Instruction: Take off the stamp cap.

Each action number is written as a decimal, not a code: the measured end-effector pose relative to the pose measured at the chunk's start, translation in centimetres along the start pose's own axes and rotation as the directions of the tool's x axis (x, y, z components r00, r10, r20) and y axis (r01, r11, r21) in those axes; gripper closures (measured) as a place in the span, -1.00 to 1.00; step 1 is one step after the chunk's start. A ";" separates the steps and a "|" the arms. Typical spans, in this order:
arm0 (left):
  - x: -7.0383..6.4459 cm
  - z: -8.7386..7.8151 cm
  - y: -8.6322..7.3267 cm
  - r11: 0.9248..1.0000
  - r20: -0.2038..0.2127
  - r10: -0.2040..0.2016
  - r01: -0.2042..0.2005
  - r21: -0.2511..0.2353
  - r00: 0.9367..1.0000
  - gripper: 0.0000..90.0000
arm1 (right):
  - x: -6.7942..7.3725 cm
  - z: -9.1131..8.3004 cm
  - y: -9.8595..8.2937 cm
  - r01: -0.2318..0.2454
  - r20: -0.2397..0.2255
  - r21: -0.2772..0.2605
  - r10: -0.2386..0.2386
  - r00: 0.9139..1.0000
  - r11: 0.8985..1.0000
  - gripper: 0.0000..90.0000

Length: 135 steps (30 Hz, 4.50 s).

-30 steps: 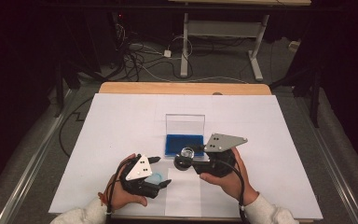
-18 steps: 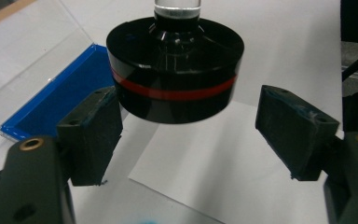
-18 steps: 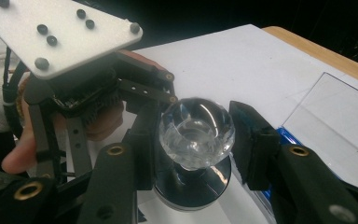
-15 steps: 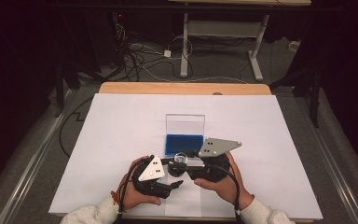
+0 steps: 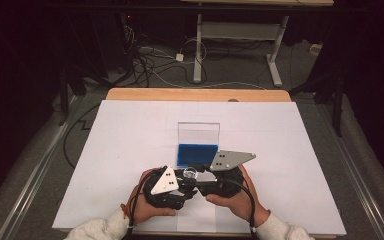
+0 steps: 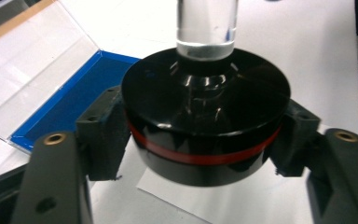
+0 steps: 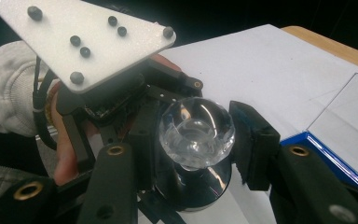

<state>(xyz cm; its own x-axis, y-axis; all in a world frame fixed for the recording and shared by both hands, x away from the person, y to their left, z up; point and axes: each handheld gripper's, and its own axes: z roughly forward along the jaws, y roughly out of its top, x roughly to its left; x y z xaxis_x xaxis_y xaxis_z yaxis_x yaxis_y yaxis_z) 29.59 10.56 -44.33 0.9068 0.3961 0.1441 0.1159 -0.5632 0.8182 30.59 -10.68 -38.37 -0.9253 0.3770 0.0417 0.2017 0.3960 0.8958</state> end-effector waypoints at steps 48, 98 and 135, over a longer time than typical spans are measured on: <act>2.9 -3.1 -2.4 0.997 -0.102 -0.032 0.039 0.068 0.994 -0.19 | -1.8 -3.4 -0.6 0.035 0.142 0.013 -0.036 0.989 0.999 0.26; 5.2 -9.2 -8.4 0.979 -0.217 -0.169 0.189 0.075 0.961 -0.19 | -7.0 -6.1 -1.2 -0.028 0.313 0.065 0.007 0.950 0.998 0.26; 5.3 -9.3 -8.7 0.976 -0.199 -0.184 0.203 0.080 0.963 -0.19 | -9.3 -1.2 1.5 -0.022 0.298 0.098 -0.009 0.954 0.995 0.26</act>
<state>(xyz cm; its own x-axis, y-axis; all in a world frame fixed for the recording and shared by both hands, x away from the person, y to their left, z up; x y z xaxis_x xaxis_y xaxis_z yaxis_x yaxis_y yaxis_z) 29.62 24.33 -45.52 0.7710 0.6291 0.0994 0.3293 -0.5273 0.7833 39.15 -14.59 -36.86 -0.7889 0.6063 -0.1001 0.2523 0.4682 0.8468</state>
